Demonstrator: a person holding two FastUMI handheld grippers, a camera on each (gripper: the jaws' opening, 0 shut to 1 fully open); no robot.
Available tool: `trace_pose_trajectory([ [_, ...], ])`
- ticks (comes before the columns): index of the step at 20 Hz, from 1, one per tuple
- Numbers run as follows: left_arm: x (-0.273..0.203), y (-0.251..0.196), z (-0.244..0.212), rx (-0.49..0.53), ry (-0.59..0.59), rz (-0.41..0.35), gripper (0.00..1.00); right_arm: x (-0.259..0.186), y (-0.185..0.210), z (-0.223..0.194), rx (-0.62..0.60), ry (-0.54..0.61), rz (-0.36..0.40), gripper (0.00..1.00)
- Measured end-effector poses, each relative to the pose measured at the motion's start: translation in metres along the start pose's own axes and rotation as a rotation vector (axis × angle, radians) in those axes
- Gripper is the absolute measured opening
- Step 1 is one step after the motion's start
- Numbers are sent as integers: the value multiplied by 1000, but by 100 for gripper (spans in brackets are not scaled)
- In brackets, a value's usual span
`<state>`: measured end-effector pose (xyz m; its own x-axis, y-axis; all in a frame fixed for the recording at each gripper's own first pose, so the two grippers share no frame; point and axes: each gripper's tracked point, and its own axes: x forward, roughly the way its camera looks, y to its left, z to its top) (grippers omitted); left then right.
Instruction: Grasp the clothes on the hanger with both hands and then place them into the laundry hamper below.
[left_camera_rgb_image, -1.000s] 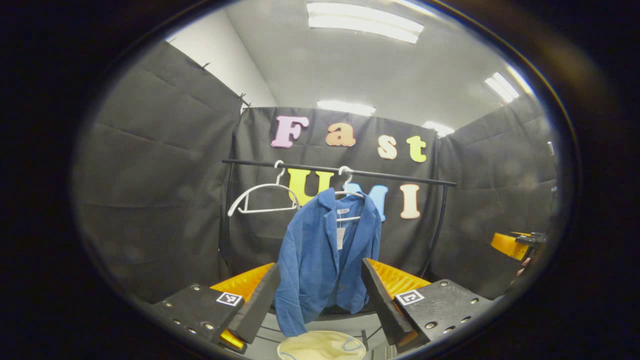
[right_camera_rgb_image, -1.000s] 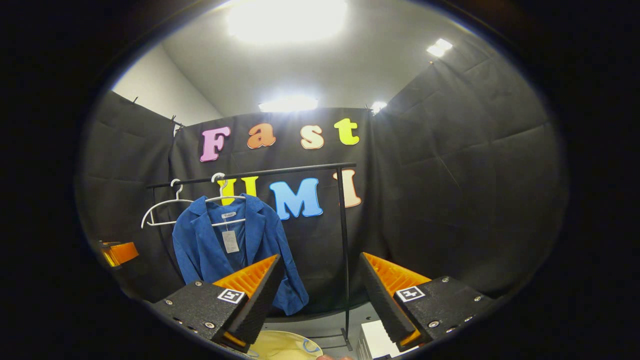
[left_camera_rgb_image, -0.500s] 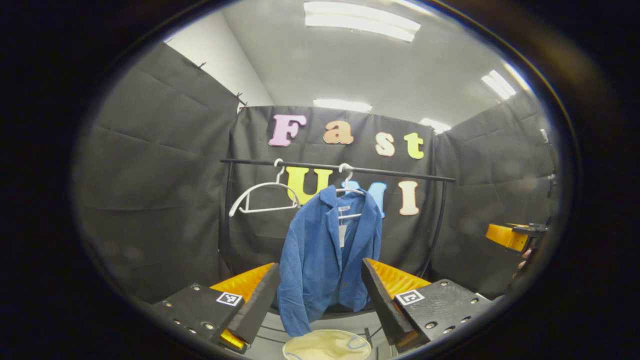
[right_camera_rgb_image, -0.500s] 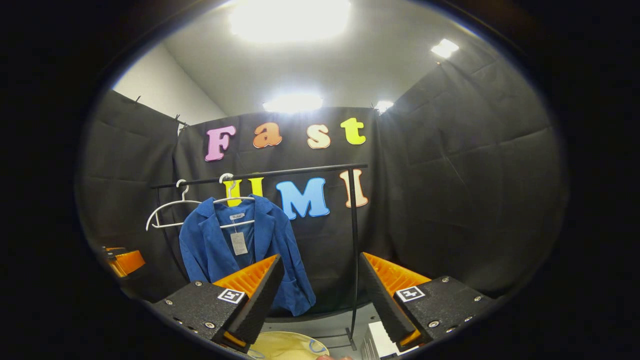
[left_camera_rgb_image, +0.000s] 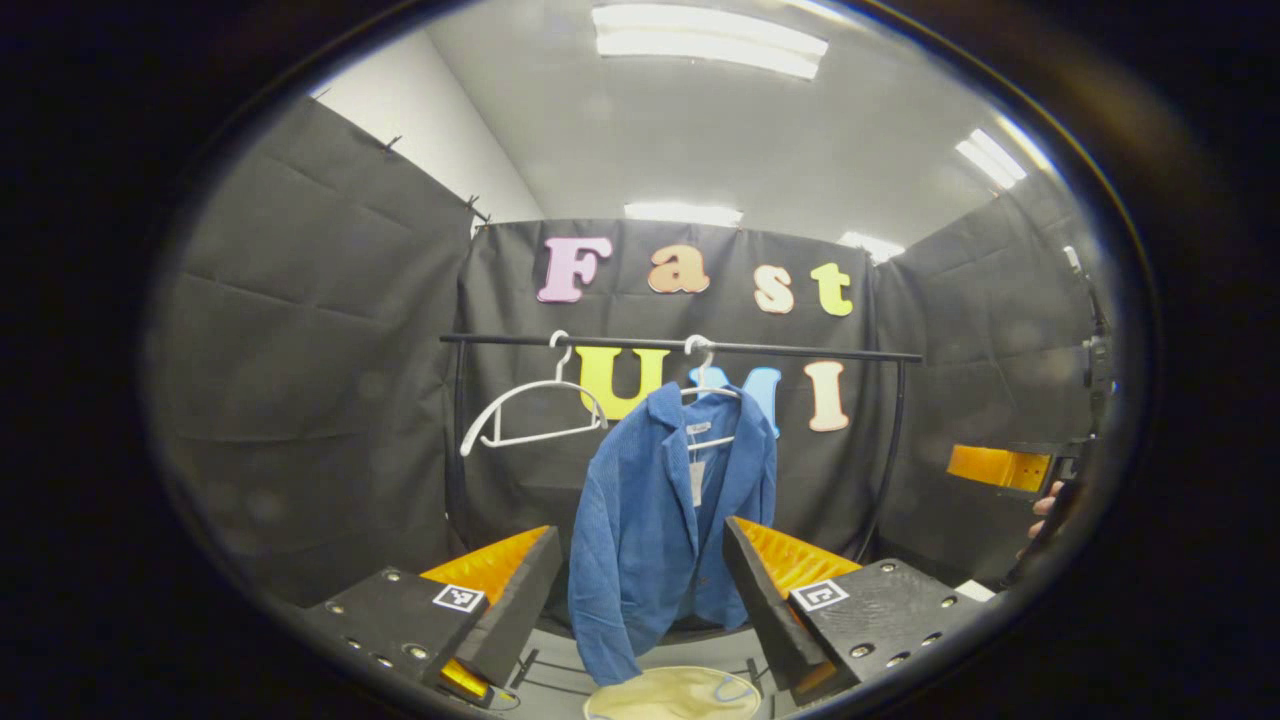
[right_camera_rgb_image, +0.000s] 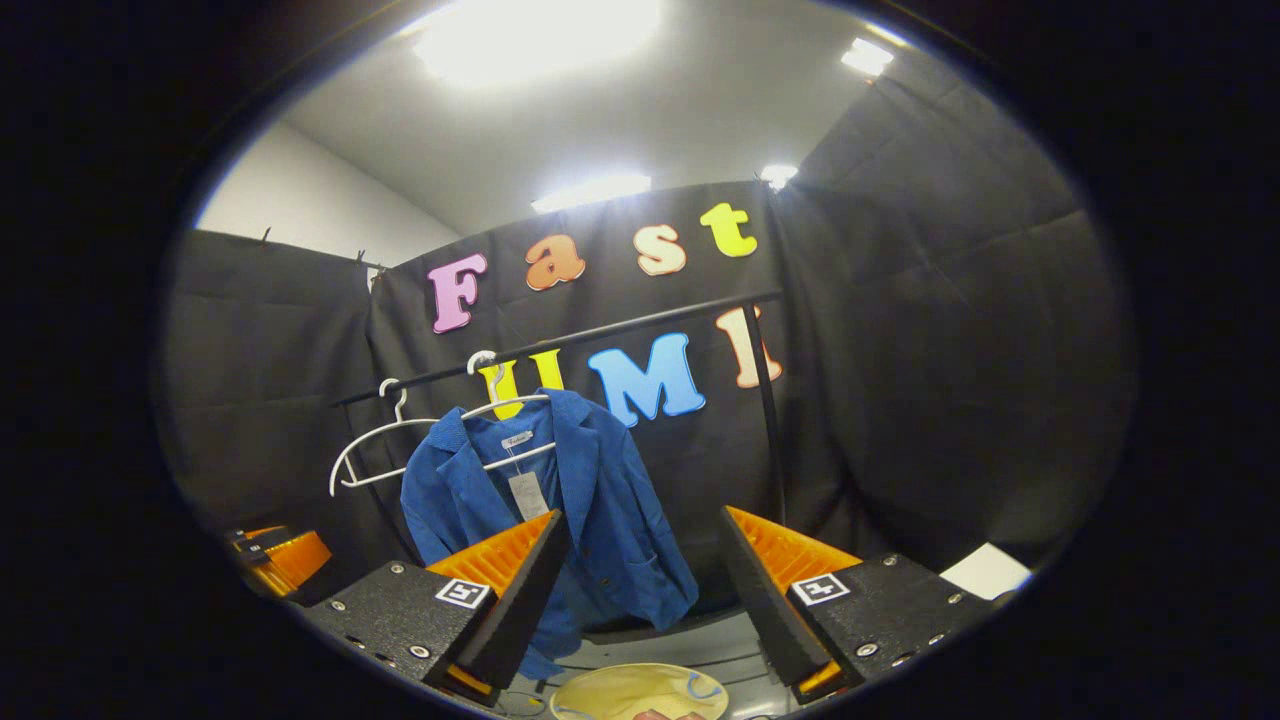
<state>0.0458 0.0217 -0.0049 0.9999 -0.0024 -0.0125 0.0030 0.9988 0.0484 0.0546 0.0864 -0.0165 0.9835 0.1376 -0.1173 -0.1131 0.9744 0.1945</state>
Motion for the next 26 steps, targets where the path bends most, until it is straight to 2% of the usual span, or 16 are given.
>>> trace_pose_trajectory([
  [3,19,-7,-5,-4,9,10,94,35,-3,6,-57,-30,4,94],
  [7,59,-19,-12,-29,31,31,93,88,10,-1,-86,1,69,95],
  [12,127,-28,-18,-70,53,89,93,150,24,-28,-38,103,162,95],
  [15,163,-37,-17,-64,49,114,94,188,30,-37,-19,122,201,95],
  [22,243,-57,-35,-47,77,175,93,267,48,-49,110,156,302,95],
  [23,253,-59,-40,-54,88,185,94,277,52,-51,130,166,318,90],
  [24,261,-62,-45,-62,97,192,94,286,57,-54,149,179,335,94],
  [26,275,-61,-52,-66,115,222,94,303,65,-61,175,203,367,95],
])
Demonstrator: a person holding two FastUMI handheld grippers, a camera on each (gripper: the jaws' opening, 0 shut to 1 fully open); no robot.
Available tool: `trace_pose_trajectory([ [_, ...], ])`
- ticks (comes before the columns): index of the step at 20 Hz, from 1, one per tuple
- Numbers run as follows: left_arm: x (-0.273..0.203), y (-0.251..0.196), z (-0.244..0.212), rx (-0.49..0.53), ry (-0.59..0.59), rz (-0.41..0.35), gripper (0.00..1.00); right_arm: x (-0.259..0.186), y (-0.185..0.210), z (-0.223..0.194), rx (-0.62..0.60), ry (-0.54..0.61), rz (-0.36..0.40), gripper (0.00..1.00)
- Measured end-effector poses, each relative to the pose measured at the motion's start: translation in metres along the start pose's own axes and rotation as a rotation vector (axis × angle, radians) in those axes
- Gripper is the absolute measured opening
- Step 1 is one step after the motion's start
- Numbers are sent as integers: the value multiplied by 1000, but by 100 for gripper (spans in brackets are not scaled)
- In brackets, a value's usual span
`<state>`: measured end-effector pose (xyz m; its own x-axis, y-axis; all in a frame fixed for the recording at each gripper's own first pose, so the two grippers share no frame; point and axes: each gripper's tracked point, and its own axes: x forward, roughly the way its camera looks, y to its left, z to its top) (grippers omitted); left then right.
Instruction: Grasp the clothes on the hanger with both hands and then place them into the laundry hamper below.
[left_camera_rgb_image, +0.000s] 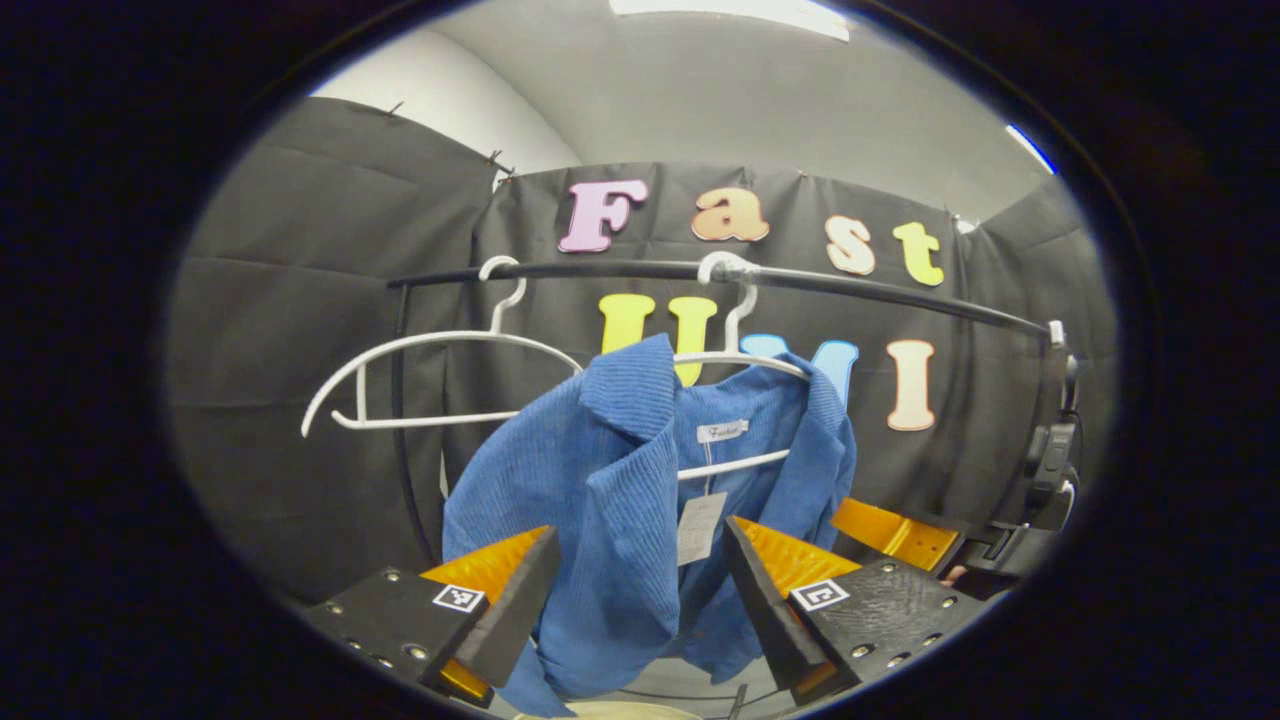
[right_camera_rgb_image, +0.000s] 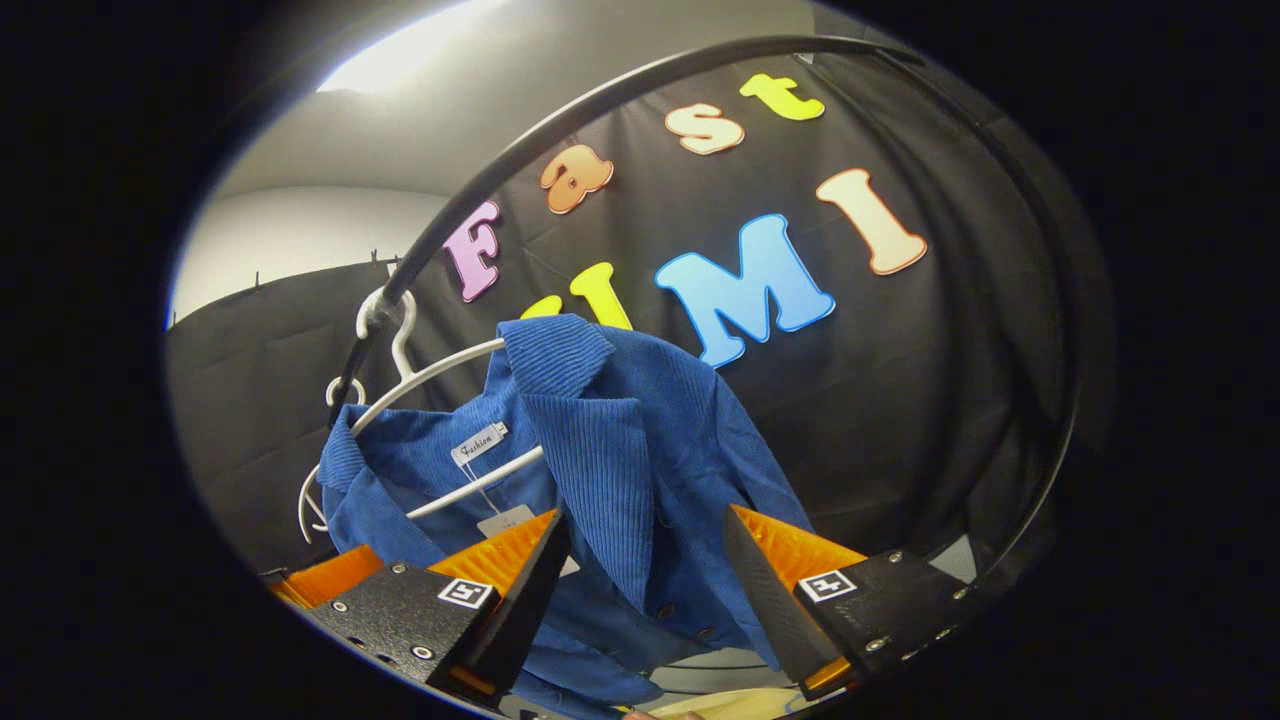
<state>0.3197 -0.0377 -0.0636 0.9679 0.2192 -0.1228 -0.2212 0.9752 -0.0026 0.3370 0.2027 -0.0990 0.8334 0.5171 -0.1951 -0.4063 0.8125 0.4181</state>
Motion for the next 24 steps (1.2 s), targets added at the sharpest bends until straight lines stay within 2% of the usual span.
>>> trace_pose_trajectory([
  [1,7,1,-2,1,7,17,94,8,1,-2,9,8,12,95],
  [2,14,1,-5,1,11,32,93,16,2,-4,18,17,21,90],
  [3,21,3,-6,1,15,48,93,23,4,-9,25,28,30,90],
  [4,22,5,-7,1,17,69,93,30,6,-13,27,43,39,95],
  [6,34,12,-8,-10,22,110,93,41,5,-27,-1,78,41,95],
  [9,48,12,-14,-48,32,133,94,56,8,-41,-29,106,51,95],
  [10,51,12,-15,-55,34,140,94,60,10,-43,-24,109,59,90],
  [11,54,12,-15,-61,31,151,94,63,11,-43,-20,104,64,95],
  [13,59,14,-15,-73,26,173,93,70,12,-42,-25,97,61,90],
  [14,61,16,-15,-77,26,184,93,73,12,-42,-25,97,59,94],
  [15,63,19,-15,-79,26,198,93,75,14,-41,-17,96,63,89],
  [16,63,22,-15,-82,24,208,93,75,15,-40,-7,96,67,94],
  [18,62,26,-18,-88,27,220,82,74,14,-39,-9,88,66,92],
  [19,61,25,-19,-94,31,214,72,74,14,-38,-14,84,67,90],
  [20,61,25,-21,-95,35,217,72,73,12,-36,-20,83,69,81],
  [21,58,31,-21,-85,34,254,60,74,11,-35,-25,81,71,71],
  [23,61,28,-23,-94,40,240,35,73,4,-29,-30,70,64,48],
  [24,60,28,-24,-91,43,245,34,72,-6,-23,-29,57,24,35],
])
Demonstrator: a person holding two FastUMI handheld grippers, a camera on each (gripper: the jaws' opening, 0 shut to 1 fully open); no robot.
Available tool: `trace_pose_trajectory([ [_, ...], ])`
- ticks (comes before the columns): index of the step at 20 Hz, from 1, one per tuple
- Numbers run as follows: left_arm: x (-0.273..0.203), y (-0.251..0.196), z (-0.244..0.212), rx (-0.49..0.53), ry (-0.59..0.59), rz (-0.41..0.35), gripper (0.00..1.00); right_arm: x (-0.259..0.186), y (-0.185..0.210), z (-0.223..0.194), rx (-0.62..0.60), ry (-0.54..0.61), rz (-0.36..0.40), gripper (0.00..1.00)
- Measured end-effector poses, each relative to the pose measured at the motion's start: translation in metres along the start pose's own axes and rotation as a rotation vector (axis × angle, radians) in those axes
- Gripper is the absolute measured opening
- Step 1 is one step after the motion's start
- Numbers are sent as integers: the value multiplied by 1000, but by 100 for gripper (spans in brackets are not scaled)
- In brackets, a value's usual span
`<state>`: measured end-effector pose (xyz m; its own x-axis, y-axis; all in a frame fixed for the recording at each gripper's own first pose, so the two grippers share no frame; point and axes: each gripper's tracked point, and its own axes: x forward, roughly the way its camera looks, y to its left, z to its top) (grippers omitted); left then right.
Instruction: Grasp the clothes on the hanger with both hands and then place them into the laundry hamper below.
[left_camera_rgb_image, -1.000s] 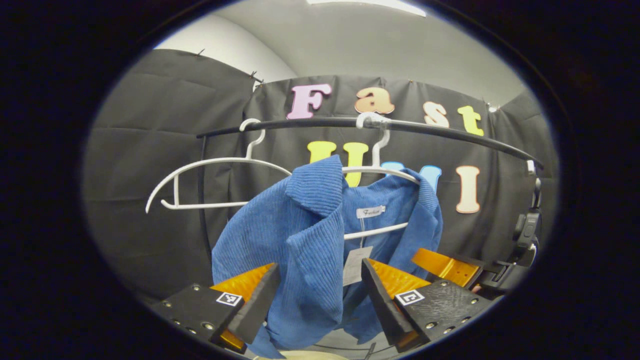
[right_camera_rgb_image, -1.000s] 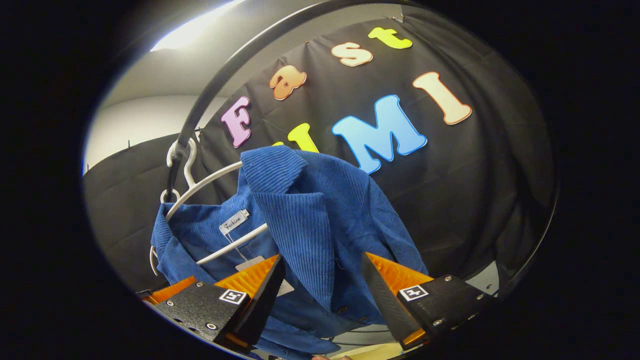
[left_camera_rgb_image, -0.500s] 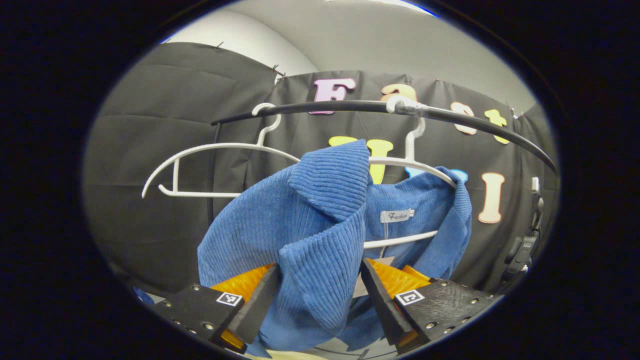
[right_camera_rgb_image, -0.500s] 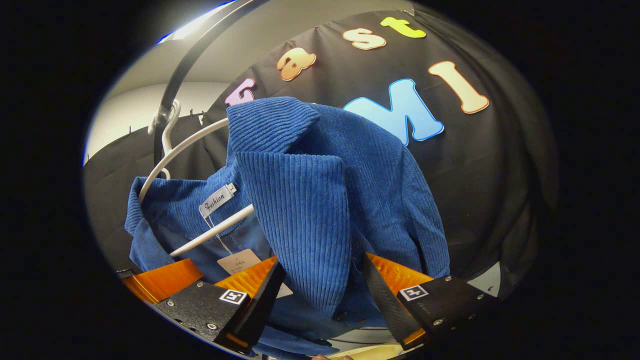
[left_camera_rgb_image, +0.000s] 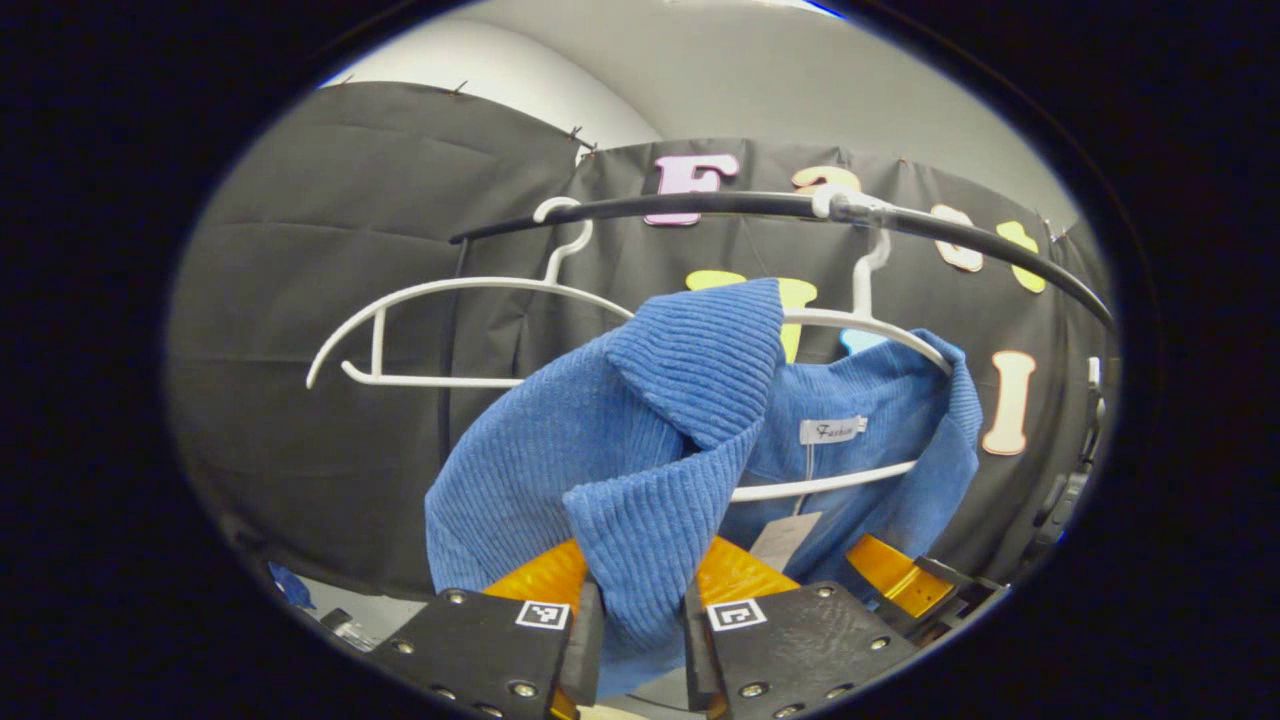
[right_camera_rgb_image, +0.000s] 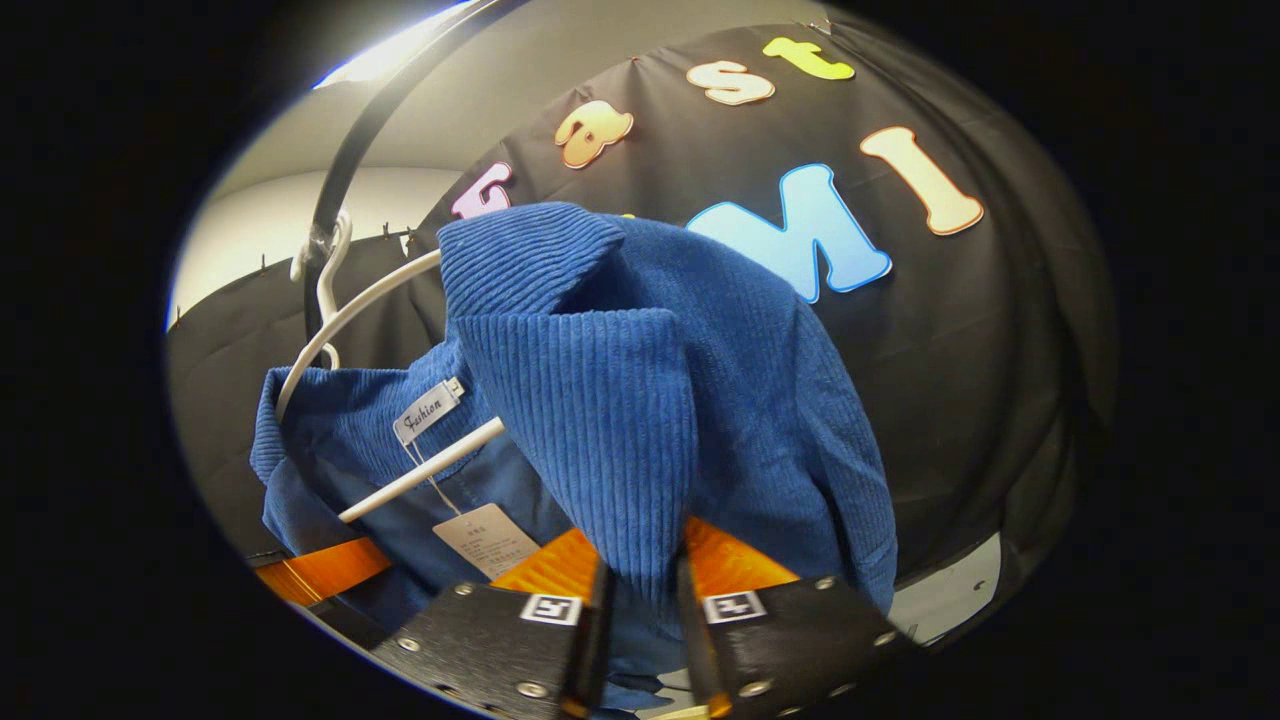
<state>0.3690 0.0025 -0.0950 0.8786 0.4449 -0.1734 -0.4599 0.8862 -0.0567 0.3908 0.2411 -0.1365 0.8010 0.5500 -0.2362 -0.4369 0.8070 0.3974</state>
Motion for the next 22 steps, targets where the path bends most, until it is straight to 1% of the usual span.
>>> trace_pose_trajectory([
  [1,-3,9,1,2,-5,27,23,-5,-7,3,6,-11,-25,22],
  [2,-9,6,2,-11,-11,10,12,-10,-9,5,11,-8,-24,9],
  [3,-9,3,1,-29,-12,-14,2,-14,-7,8,20,-5,-11,7],
  [4,-13,-1,2,-52,-6,-49,3,-16,-8,12,29,-8,-3,2],
  [6,-20,4,1,-85,5,-77,3,-16,-15,20,22,-15,-9,0],
  [11,-48,15,28,-89,-23,-144,3,-33,-38,44,25,-87,-86,0],
  [13,-68,22,37,-77,-19,-159,2,-36,-45,55,38,-119,-120,0],
  [19,-73,55,57,-83,-39,-190,2,-32,-64,83,105,-200,-202,0],
  [22,-70,80,69,-52,-59,-176,2,-31,-69,94,124,-248,-233,0],
])
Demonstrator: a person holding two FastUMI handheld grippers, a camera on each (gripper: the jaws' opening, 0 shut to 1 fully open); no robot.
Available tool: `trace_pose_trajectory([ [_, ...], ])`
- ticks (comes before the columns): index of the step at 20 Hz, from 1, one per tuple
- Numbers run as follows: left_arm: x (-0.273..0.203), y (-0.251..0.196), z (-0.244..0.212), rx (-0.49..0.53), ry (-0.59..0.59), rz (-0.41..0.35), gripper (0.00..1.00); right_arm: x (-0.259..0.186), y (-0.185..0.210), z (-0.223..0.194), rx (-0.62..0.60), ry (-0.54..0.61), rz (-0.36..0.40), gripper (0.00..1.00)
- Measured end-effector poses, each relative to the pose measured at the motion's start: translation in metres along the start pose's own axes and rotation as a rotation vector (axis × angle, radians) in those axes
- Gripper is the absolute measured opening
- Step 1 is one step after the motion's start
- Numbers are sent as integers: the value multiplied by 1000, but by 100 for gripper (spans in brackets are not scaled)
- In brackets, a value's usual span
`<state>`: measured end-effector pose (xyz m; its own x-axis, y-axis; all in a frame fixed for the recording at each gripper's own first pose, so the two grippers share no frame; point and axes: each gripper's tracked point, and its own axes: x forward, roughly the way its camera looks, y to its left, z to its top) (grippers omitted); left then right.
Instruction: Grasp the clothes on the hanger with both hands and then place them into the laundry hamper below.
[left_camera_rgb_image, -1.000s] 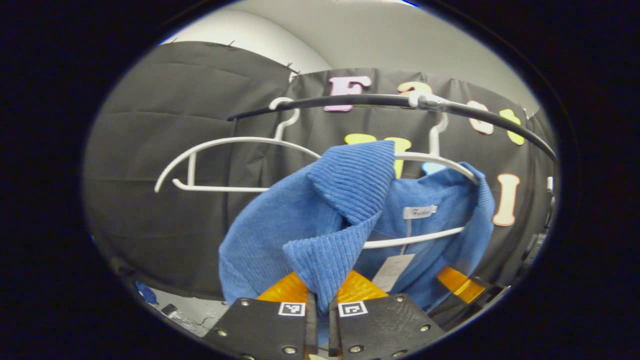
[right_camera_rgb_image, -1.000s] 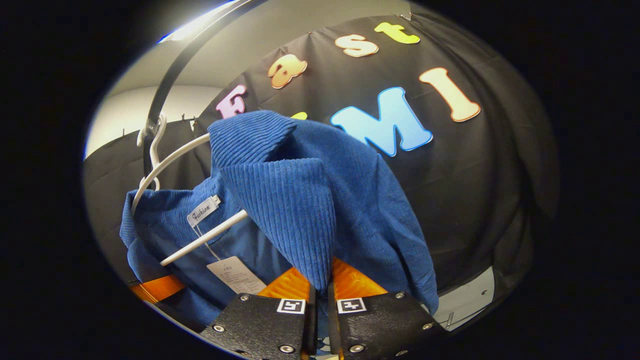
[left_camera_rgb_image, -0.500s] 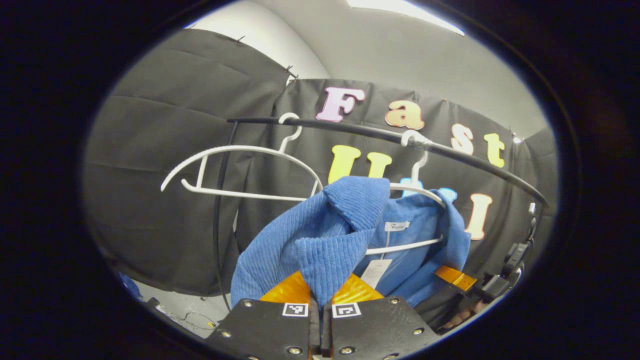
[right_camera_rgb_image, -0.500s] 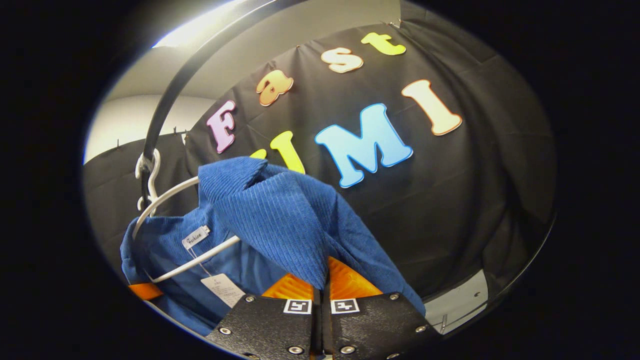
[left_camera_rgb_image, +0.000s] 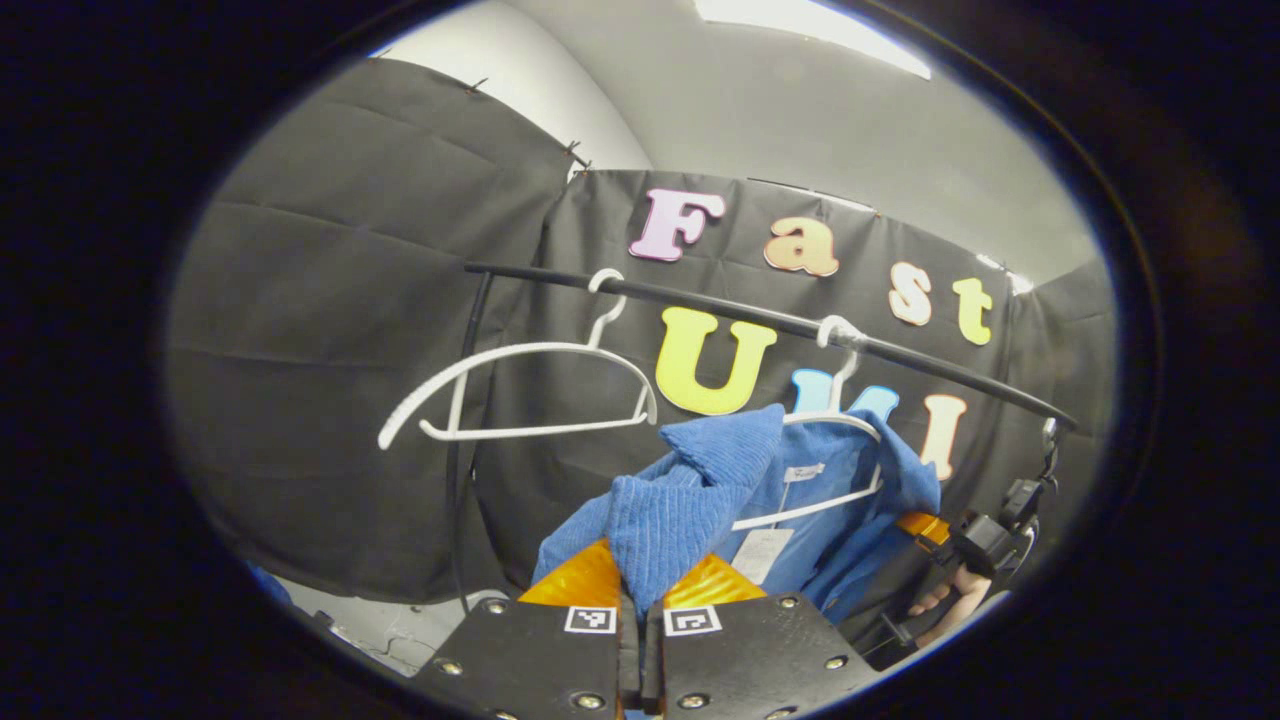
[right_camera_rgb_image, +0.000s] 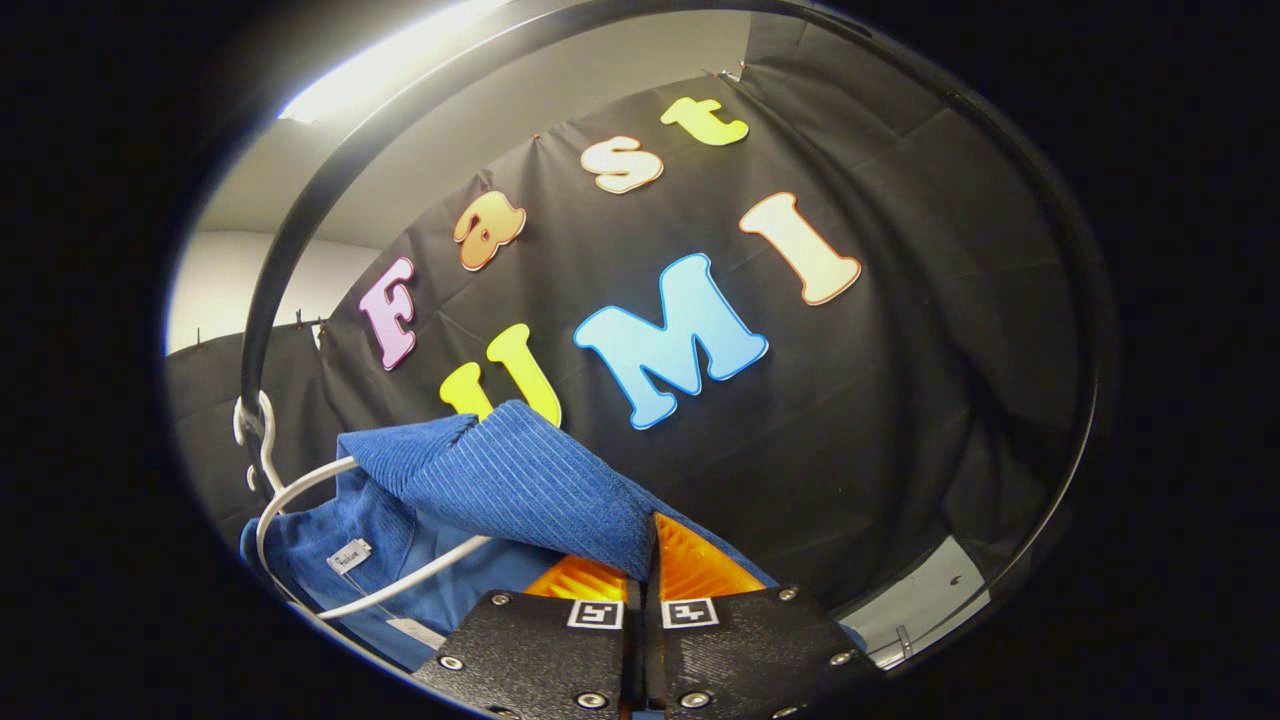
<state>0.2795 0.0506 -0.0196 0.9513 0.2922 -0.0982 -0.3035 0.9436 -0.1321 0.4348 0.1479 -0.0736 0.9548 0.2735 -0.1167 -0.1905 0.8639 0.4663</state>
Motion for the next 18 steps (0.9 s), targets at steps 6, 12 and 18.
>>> trace_pose_trajectory([
  [6,16,38,31,119,-41,14,3,11,-5,15,7,-90,-47,0],
  [12,54,60,36,217,-43,-16,2,39,-7,30,73,-163,-67,0],
  [18,88,71,33,240,-27,-85,2,62,-8,33,60,-222,-95,0],
])
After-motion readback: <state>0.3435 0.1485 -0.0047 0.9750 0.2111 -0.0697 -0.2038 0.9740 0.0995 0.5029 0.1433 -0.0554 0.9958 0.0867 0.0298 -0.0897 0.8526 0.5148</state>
